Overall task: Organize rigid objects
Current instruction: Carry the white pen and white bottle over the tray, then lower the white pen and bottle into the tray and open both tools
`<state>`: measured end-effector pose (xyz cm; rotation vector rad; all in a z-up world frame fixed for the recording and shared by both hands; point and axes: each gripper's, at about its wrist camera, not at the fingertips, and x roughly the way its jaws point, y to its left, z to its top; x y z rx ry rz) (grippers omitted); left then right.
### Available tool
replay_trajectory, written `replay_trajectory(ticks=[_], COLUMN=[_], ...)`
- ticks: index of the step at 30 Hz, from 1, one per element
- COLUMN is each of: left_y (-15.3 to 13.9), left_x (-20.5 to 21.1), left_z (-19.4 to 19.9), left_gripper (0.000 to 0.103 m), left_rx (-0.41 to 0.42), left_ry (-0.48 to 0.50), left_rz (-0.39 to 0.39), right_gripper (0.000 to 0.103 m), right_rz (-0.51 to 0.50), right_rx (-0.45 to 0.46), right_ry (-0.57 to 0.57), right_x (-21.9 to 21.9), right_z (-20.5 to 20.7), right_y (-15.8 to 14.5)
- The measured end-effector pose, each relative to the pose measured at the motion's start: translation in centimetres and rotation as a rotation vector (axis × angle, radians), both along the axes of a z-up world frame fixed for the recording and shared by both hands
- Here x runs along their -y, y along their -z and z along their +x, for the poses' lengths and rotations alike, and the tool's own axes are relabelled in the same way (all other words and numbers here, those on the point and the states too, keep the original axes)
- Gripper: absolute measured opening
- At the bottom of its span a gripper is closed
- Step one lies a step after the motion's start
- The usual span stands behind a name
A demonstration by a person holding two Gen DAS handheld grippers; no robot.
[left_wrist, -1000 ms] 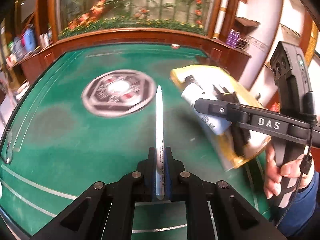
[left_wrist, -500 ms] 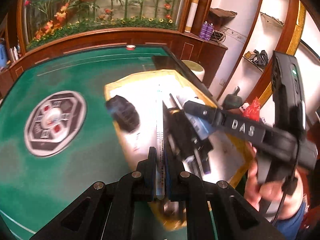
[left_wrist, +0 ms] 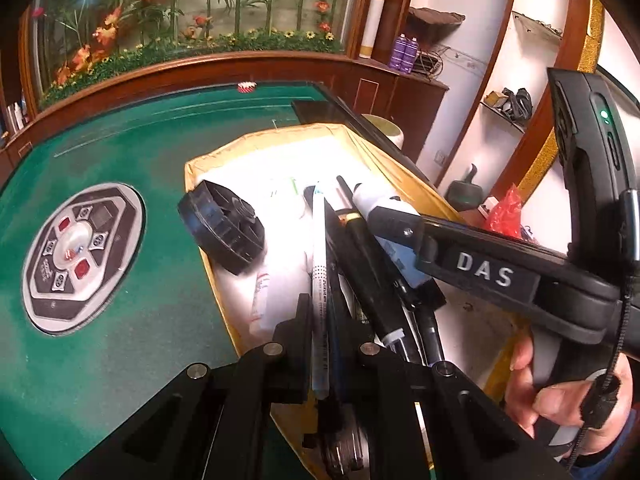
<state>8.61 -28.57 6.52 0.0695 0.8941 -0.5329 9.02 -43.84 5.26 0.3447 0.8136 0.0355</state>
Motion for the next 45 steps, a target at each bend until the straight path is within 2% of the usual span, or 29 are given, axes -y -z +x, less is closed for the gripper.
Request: replay_trajectory(ticks=[7, 11, 18, 30, 32, 34, 35, 36, 38, 39, 45], left_y=[0.7, 1.1, 1.0, 1.1, 1.0, 0.8, 0.8, 0.8, 0.7, 0.6, 0.2], left_x=[-0.2, 0.4, 0.1, 0.9, 0.9, 1.0, 1.0, 1.1, 1.1, 1.2, 1.1], left_z=[0.2, 0.0, -0.1, -1.0, -1.1, -1.3, -1.4, -1.5, -1.9, -2.3, -4.0], left_gripper=[0.007, 0.007, 0.007, 0.007, 0.008, 0.008, 0.015, 0.032, 0.053, 0.058, 0.07], left_rx=[-0.054, -0.06, -0.062, 0.005, 0.016, 0.03, 0.035, 0.039, 0.058, 0.074, 0.131], left_ry=[-0.004, 0.003, -0.003, 0.014, 0.016, 0.022, 0.023, 0.027, 0.02, 0.021, 0.025], left_rz=[-0.019, 0.003, -0.007, 0.037, 0.034, 0.031, 0.029, 0.025, 0.021, 0.017, 0.032], right_gripper=[0.035, 0.035, 0.035, 0.036, 0.037, 0.045, 0.047, 0.05, 0.053, 0.053, 0.061], right_rz=[-0.008, -0.009, -0.01, -0.022, -0.023, -0.019, -0.017, -0.018, -0.021, -0.019, -0.028], right_rx=[-0.009, -0.012, -0.011, 0.004, 0.009, 0.02, 0.027, 0.034, 0.049, 0.055, 0.081], right_ry=[0.012, 0.009, 0.013, 0.029, 0.035, 0.043, 0.047, 0.052, 0.064, 0.068, 0.08], right_x=[0.3, 0.3, 0.3, 0.3, 0.4, 0.5, 0.5, 0.6, 0.8, 0.8, 0.7], right_z=[0.1, 0.2, 0.2, -0.5, -0.6, -0.8, -0.9, -1.0, -1.2, -1.3, -1.7], right_y=[0.3, 0.3, 0.3, 0.0, -0.2, -0.5, -0.7, -0.9, -1.2, -1.4, -2.1])
